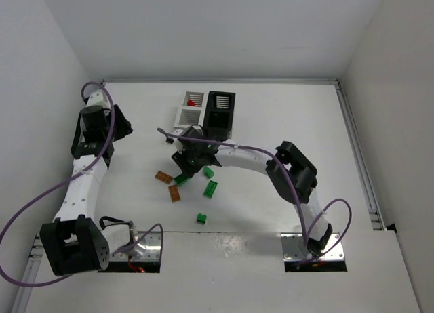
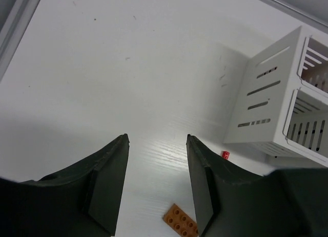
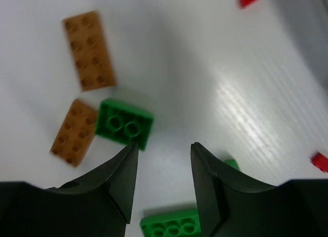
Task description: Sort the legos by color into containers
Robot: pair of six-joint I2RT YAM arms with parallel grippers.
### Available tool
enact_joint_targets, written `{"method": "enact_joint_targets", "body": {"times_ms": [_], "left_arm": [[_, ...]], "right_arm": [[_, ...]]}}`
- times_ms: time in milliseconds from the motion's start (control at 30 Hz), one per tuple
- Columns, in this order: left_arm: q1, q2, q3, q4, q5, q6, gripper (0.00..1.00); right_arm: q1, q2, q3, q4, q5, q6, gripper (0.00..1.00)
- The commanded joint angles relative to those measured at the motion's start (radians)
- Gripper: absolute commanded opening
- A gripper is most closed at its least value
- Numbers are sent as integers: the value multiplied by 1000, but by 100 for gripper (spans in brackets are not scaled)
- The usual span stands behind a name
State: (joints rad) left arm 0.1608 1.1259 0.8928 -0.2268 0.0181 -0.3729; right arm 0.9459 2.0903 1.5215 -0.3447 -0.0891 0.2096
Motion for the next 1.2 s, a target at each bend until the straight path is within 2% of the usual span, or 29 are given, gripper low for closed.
{"method": "enact_joint_targets", "body": {"times_ms": [0,100,167,267,400,533,900,1067,1167], "left_arm": [[25,-3,29,0,0,-23,55],[46,-3,29,0,13,-32,55],[46,-3,29,0,22,-32,55],[55,-3,29,9,22,-32,55],[55,-3,38,9,33,-32,55],[65,-3,47,9,43,-32,55],[94,-3,66,18,91,-41,55],[94,6,78,18,109,-50,55],[94,6,78,18,120,-60,55]], "right_arm": [[16,-7,-15,250,287,210,46],[48,51,-1,302,455,266,47],[76,118,78,302,543,307,47],[97,181,135,302,614,323,47],[119,299,317,198,698,378,45],[128,370,378,128,805,453,43],[148,402,304,128,884,547,40],[139,413,296,142,858,576,52],[129,422,305,122,825,599,53]]}}
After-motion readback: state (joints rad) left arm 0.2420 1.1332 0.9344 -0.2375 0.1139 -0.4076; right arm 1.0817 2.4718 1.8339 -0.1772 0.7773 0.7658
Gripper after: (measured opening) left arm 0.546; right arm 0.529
